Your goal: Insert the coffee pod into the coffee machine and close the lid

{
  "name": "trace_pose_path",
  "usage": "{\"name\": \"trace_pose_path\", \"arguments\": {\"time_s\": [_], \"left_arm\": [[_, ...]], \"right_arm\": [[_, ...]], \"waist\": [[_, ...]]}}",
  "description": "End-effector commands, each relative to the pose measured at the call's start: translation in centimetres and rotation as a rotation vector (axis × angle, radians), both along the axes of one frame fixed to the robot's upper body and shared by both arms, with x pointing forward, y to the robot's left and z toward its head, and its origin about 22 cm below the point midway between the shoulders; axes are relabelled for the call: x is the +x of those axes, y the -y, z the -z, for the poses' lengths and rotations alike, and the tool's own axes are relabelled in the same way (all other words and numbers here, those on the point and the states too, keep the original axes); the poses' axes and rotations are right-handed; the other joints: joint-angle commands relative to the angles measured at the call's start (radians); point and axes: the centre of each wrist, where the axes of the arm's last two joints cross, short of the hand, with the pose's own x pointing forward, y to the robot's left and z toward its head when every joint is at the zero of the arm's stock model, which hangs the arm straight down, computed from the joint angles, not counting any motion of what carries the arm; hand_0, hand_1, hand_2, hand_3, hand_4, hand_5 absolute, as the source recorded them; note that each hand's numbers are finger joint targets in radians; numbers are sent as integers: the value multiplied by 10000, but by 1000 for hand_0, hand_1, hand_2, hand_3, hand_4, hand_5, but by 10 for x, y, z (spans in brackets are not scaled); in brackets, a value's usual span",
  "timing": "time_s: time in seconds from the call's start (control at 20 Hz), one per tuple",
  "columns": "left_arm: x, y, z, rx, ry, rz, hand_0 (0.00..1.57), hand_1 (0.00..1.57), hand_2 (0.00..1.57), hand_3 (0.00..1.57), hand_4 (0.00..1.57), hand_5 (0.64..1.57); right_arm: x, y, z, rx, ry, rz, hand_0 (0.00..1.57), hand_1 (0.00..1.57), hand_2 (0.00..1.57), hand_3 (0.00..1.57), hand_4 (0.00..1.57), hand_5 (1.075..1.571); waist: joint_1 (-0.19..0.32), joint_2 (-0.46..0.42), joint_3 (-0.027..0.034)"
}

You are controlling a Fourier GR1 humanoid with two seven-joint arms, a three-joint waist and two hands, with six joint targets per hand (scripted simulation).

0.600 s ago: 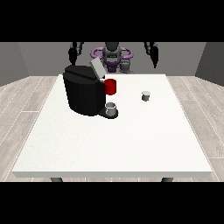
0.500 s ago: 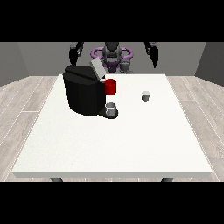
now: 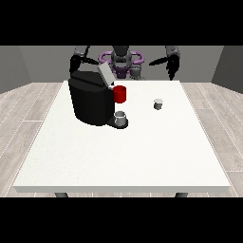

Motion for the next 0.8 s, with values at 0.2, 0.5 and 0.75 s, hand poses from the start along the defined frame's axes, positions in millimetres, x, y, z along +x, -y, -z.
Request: {"name": "trace_pose_path", "arguments": {"time_s": [0.2, 0.5, 0.75], "left_arm": [[44, -38, -31, 1870, -331, -482, 0, 0, 0, 0, 0, 1571], [59, -51, -23, 2840, -1203, -588, 0, 0, 0, 0, 0, 1571], [75, -50, -16, 3338, -1002, -479, 0, 0, 0, 0, 0, 1571]], "right_arm": [[16, -24, -25, -558, 1036, -541, 0, 0, 0, 0, 0, 1571], [9, -56, -21, -225, 935, -775, 0, 0, 0, 0, 0, 1571], [32, -57, -52, -424, 997, -655, 0, 0, 0, 0, 0, 1571]], "waist": [[-1074, 1214, -6], [-1268, 1457, -6], [-1245, 2123, -12]]}}
